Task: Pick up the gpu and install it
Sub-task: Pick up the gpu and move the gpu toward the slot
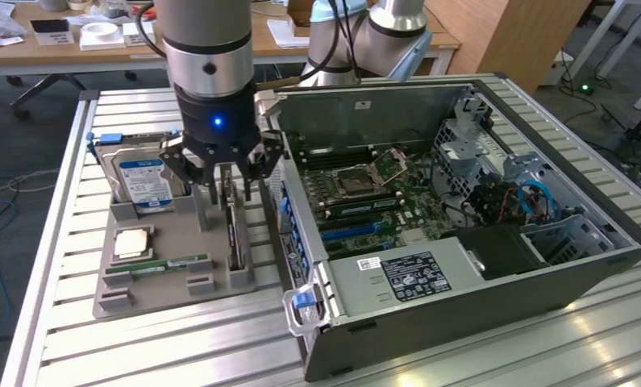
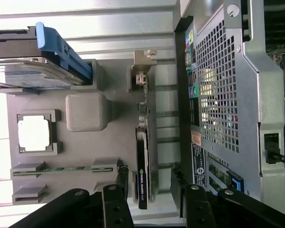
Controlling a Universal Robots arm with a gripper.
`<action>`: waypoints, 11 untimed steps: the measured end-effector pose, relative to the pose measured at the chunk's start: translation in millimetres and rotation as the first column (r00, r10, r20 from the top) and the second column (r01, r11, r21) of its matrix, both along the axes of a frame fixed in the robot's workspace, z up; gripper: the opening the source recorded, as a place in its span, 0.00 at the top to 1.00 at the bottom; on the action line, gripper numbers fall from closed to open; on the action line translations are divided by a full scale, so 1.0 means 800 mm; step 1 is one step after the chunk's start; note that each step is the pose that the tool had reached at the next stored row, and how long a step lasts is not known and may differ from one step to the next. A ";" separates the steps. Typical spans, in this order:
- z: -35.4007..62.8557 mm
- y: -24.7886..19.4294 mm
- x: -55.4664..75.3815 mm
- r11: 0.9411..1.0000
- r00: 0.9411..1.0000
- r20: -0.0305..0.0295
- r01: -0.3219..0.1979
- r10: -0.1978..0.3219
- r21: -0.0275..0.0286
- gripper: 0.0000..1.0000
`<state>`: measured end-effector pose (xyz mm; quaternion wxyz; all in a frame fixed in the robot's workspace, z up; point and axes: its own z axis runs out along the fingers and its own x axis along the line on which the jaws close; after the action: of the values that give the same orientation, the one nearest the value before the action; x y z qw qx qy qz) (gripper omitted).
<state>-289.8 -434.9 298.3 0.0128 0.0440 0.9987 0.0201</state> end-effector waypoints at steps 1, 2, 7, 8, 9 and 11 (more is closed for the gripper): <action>-0.001 0.0008 0.000 1.000 1.000 0.000 0.000 0.000 0.000 0.51; -0.002 0.0016 -0.001 1.000 1.000 0.000 0.000 0.000 0.000 0.51; -0.012 0.0061 -0.002 1.000 1.000 0.000 0.001 -0.001 0.000 0.51; -0.015 0.0070 -0.002 1.000 1.000 0.000 0.001 -0.001 0.000 0.51; -0.017 0.0079 -0.002 1.000 1.000 0.000 0.001 -0.001 0.000 0.51; -0.022 0.0092 -0.003 1.000 1.000 0.000 0.001 -0.001 0.000 0.51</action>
<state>-291.8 -427.6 281.0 0.0128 0.0443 0.9987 0.0201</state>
